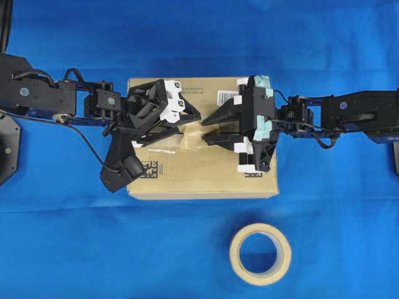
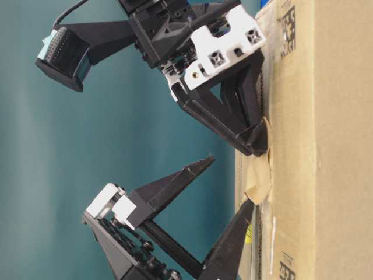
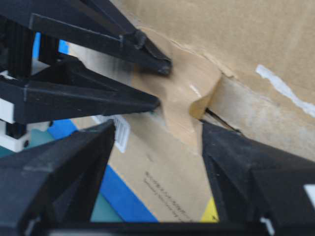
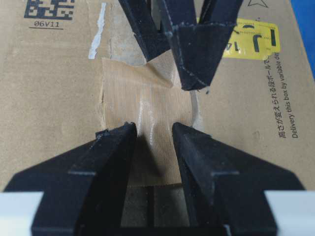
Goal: Apply tape along the seams of the closed cardboard box to seal it securely.
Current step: 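Press the tape onto the seam with the right gripper tips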
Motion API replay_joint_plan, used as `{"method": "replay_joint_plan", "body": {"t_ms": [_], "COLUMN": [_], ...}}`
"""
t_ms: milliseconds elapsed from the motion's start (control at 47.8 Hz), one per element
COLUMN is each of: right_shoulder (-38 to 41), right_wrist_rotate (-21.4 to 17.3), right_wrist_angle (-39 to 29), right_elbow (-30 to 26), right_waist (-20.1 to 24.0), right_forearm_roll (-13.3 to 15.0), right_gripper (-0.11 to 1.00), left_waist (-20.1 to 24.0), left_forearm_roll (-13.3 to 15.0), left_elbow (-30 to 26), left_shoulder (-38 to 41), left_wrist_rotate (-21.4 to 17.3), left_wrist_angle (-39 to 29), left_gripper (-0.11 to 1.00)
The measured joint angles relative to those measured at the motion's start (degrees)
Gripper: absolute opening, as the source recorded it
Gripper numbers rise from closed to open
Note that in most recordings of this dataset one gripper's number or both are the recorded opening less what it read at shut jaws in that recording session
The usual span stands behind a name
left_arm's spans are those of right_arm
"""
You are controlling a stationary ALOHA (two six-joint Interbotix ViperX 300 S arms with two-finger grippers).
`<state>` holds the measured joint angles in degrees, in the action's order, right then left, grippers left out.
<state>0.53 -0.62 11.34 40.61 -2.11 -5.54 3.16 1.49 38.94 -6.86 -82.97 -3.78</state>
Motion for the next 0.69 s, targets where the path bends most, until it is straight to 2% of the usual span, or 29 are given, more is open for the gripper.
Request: {"method": "replay_joint_plan", "body": {"t_ms": [314, 690], "right_shoulder": [0.0, 0.0], "right_wrist_rotate": [0.1, 0.2], "right_wrist_angle": [-0.1, -0.1], "right_elbow": [-0.1, -0.1], "right_waist": [0.1, 0.1], "right_forearm_roll": [-0.1, -0.2], "right_gripper": [0.47, 0.47], "left_waist": [0.2, 0.2], "left_forearm_roll": [-0.1, -0.4], "left_elbow": [-4.2, -6.1], "left_shoulder": [0.4, 0.6], "left_wrist_rotate": [-0.2, -0.3], "left_wrist_angle": [-10.6, -16.4], "left_gripper": [0.64, 0.64]}}
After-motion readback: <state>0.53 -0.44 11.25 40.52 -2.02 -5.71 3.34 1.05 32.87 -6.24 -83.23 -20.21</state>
